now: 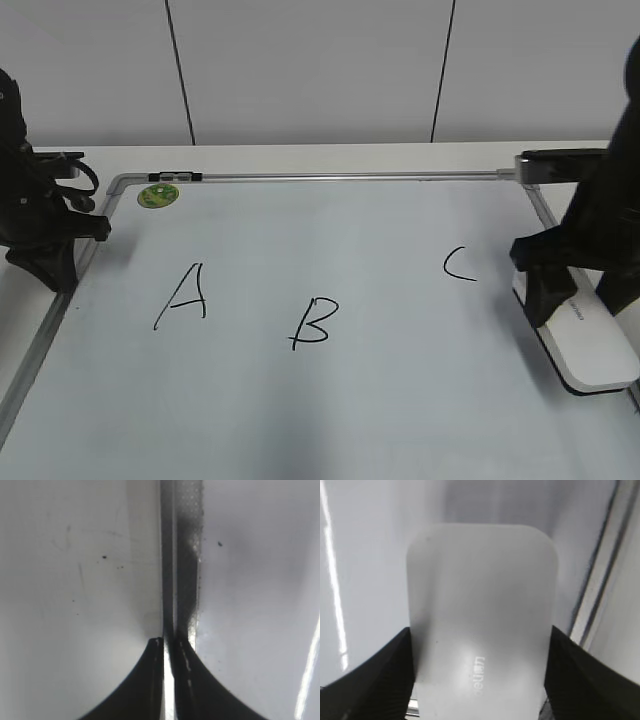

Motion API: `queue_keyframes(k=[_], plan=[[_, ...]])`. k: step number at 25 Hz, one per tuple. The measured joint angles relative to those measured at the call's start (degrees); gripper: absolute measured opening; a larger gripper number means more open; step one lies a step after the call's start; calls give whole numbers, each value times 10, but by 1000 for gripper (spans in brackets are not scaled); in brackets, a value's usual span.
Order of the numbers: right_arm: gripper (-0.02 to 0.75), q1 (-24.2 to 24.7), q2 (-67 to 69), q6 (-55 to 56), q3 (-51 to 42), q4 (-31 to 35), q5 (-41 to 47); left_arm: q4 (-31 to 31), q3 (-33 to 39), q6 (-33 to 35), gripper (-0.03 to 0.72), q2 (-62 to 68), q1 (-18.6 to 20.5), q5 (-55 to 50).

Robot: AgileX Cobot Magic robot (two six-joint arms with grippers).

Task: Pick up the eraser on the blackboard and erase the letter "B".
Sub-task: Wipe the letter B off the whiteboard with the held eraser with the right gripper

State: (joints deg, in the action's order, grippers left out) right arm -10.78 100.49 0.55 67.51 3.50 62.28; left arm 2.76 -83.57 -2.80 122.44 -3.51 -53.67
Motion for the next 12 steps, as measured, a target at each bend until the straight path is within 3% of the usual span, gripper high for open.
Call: queue_keyframes(k=[12], plan=[[531, -106, 140, 0, 176, -4, 64, 1, 0, 0, 24, 0, 0, -1]])
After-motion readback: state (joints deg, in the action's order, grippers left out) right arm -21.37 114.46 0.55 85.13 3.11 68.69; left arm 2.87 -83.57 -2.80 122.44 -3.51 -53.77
